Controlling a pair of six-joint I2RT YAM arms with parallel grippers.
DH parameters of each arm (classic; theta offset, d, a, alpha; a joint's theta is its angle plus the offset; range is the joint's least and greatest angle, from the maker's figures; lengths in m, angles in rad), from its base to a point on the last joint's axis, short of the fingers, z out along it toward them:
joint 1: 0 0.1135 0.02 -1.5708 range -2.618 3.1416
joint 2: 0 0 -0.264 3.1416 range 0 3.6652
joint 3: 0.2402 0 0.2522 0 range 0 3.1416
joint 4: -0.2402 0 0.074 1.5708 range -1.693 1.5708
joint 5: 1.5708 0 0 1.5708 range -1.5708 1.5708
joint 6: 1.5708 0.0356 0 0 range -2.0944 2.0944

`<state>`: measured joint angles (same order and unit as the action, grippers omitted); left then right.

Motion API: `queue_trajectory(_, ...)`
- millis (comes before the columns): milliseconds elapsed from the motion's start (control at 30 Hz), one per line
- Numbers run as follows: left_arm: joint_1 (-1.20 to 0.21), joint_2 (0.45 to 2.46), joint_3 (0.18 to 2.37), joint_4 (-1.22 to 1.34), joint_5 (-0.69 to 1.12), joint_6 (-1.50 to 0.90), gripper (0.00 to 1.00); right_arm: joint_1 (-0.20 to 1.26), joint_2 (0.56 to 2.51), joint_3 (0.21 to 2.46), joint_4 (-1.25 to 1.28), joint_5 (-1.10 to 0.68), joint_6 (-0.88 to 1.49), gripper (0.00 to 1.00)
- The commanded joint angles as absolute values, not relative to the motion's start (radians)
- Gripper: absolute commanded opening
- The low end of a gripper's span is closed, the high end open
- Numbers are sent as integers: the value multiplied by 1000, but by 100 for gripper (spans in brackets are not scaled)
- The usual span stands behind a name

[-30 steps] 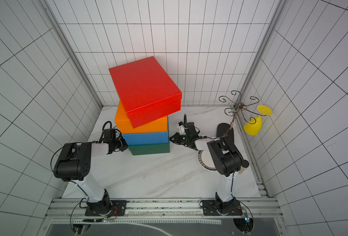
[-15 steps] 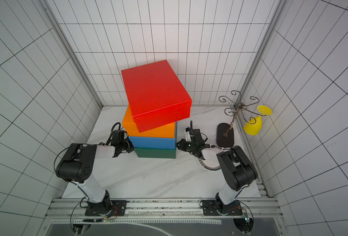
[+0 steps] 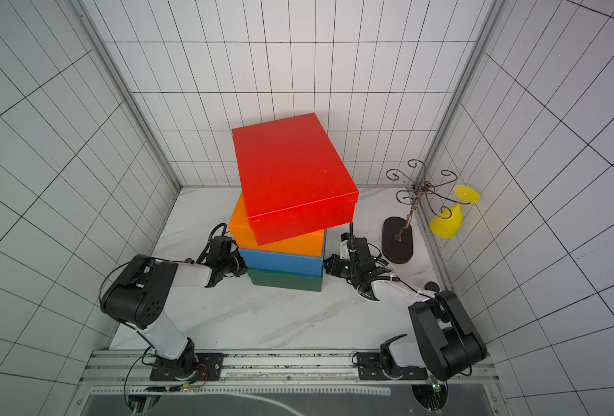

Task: Stack the shoeboxes
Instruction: Move the shoeboxes to the center of the board.

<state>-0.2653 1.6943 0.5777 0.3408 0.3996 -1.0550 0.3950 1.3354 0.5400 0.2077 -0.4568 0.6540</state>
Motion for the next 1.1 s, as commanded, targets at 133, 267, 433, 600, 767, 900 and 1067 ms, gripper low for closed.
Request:
queue_trajectory(133, -309, 1615, 552, 248, 517, -1038, 21, 316, 1222, 517, 144, -533, 578, 4)
queue_trajectory(267, -290, 1559, 567, 190, 500, -1017, 21, 268, 1153, 538, 58, -514, 530, 5)
queue_trajectory(433, -291, 1543, 587, 157, 484, -1002, 21, 256, 1155, 541, 44, -515, 516, 5)
queue_trajectory(600, -304, 1588, 615, 175, 501, -1008, 21, 256, 1238, 534, 106, -555, 529, 5)
queue_trajectory(767, -308, 1629, 668, 191, 512, -1022, 21, 256, 1322, 568, 171, -589, 532, 5)
queue_trajectory(900, -311, 1675, 747, 177, 514, -1022, 21, 256, 1408, 632, 215, -619, 534, 5)
queue_trajectory(1067, -310, 1765, 861, 151, 515, -1012, 21, 253, 1509, 724, 244, -632, 540, 5)
